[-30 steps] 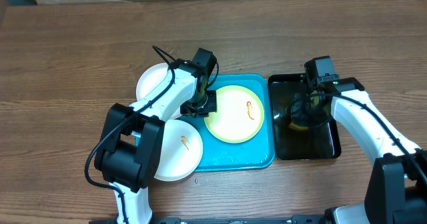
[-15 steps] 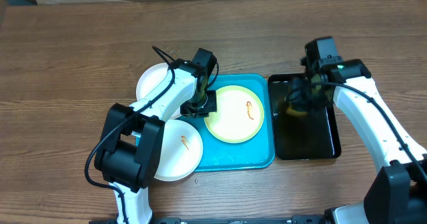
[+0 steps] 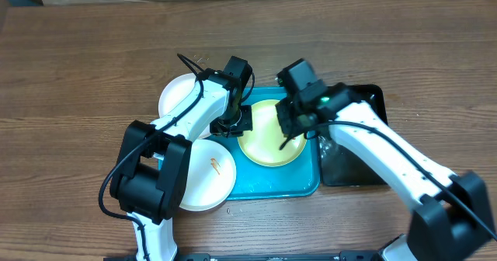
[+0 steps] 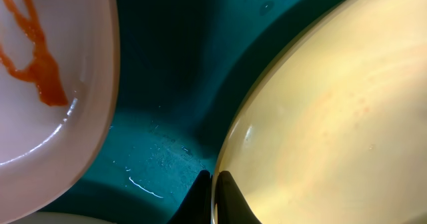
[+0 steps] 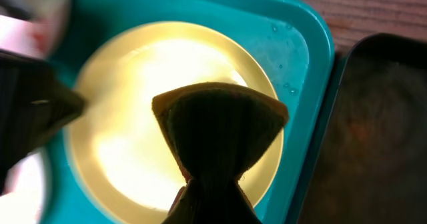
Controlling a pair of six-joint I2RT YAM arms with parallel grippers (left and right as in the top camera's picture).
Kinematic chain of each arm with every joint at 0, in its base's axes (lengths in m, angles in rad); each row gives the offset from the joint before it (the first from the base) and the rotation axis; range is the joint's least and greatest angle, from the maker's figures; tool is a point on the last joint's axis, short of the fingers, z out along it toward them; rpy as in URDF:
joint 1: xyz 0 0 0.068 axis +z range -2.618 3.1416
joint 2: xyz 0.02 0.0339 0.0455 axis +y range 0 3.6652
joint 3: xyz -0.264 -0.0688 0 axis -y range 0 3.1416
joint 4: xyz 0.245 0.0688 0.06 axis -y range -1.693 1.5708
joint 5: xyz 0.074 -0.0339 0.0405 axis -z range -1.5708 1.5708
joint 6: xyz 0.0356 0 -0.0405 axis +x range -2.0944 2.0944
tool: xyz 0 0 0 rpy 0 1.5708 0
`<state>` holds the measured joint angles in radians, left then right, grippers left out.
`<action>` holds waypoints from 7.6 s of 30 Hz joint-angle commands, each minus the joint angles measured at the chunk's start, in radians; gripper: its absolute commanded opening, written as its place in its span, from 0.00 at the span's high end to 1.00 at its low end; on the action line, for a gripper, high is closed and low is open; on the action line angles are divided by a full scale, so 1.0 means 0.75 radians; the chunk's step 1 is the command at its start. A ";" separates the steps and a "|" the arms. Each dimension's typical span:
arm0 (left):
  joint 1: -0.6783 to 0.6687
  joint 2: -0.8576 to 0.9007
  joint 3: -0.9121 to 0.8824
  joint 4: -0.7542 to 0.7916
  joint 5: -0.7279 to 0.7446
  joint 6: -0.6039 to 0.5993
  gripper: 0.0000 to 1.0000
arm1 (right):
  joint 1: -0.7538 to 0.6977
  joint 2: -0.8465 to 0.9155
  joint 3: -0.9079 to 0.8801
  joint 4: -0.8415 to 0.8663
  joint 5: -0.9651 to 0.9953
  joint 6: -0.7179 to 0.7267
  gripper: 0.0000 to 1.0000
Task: Clean dirty plates on tray and stack at the side
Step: 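Scrub the yellow plate with the sponge while the left gripper holds it, then return the sponge to the black tray and lift the right arm away, then lift the yellow plate with the left gripper off the teal tray, then carry the yellow plate left and set it on the table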
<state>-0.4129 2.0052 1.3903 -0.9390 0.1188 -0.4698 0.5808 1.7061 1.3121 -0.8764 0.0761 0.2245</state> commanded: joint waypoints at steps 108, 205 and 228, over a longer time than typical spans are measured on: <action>-0.038 0.027 -0.045 0.086 -0.024 -0.017 0.78 | -1.080 0.050 0.101 -0.142 -0.134 0.054 0.06; -0.818 0.019 0.595 0.307 -1.159 0.386 0.96 | -1.114 0.050 0.100 -0.136 -0.133 0.054 0.00; 0.818 0.015 0.723 -0.177 0.520 0.333 0.96 | -1.114 0.050 0.100 -0.136 -0.133 0.054 0.00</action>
<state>0.0700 2.0148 1.9083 -1.0512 0.4652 -0.2516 -0.2489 1.7443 1.3743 -0.9840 -0.0219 0.2619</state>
